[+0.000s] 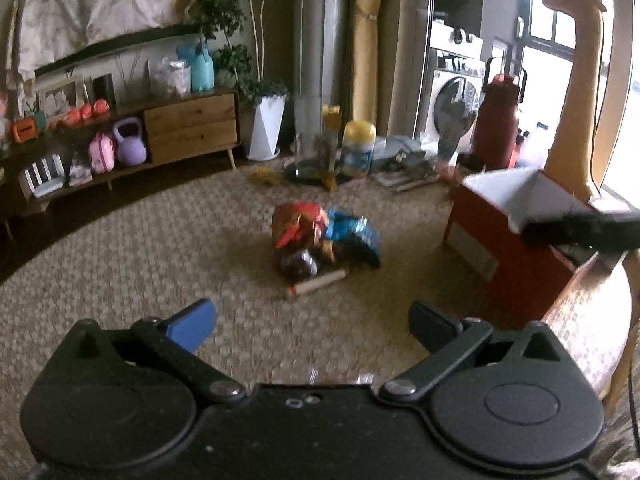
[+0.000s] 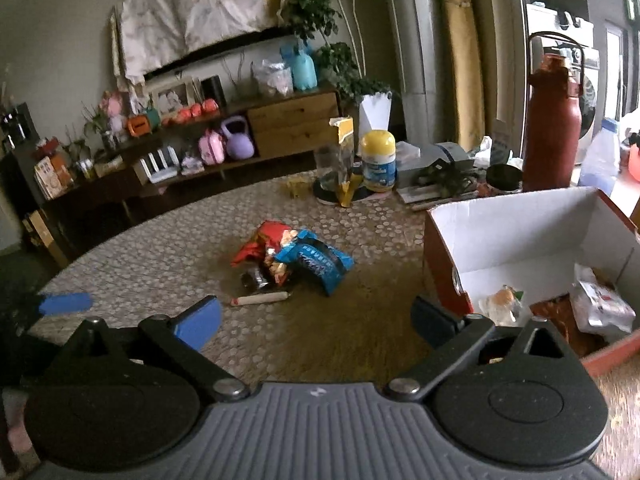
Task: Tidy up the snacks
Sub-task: 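Grasp the small clear wrapped snack with the left tool while the right tool grasps the blue snack bag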
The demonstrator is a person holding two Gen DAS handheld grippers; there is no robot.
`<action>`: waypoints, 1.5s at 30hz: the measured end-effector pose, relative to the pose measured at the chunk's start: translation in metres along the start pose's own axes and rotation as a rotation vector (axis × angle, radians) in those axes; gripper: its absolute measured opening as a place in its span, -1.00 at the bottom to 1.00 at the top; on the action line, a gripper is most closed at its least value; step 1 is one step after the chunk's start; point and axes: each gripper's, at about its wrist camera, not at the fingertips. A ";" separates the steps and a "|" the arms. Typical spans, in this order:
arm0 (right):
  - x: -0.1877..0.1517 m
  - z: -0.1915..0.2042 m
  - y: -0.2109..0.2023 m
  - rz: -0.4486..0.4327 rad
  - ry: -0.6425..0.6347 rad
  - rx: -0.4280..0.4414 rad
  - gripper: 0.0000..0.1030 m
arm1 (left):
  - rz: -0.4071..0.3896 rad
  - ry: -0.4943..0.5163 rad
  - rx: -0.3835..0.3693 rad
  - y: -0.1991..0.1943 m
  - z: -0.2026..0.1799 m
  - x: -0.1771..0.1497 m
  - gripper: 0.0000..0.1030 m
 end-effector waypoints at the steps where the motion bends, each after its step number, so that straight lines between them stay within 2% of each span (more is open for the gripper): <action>1: 0.002 -0.001 0.007 0.008 -0.002 -0.005 0.98 | 0.009 0.003 0.002 0.004 0.000 -0.005 0.99; 9: 0.023 0.002 0.069 0.063 -0.102 -0.057 0.98 | 0.092 0.013 -0.019 0.031 -0.003 -0.039 0.99; 15: 0.035 0.006 0.117 0.104 -0.163 -0.042 0.97 | 0.120 0.010 -0.021 0.050 -0.006 -0.054 0.99; 19: 0.031 0.014 0.154 0.154 -0.273 -0.043 0.96 | 0.137 -0.007 -0.028 0.062 -0.007 -0.058 0.93; 25: 0.031 0.019 0.193 0.198 -0.358 -0.043 0.91 | 0.144 0.010 -0.045 0.074 -0.013 -0.061 0.84; 32: 0.034 0.009 0.232 0.239 -0.355 -0.058 0.91 | 0.153 0.024 -0.057 0.086 -0.021 -0.063 0.78; 35: 0.033 0.005 0.244 0.249 -0.329 -0.045 0.72 | 0.151 0.039 -0.047 0.090 -0.023 -0.065 0.71; 38: 0.029 0.003 0.249 0.247 -0.305 -0.022 0.62 | 0.148 0.057 -0.033 0.093 -0.024 -0.067 0.58; 41: 0.027 0.003 0.250 0.242 -0.295 0.004 0.30 | 0.142 0.068 -0.040 0.094 -0.025 -0.067 0.52; 43: 0.026 0.005 0.250 0.239 -0.296 0.007 0.19 | 0.139 0.068 -0.040 0.094 -0.026 -0.067 0.50; 45: 0.025 0.006 0.248 0.232 -0.302 0.008 0.05 | 0.136 0.062 -0.037 0.093 -0.027 -0.067 0.30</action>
Point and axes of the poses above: each gripper's, at about its wrist camera, not at the fingertips, and y roughly the way its jaws point, z to its left, x to its top, and after that the axes turned 2 degrees about x, right-handed
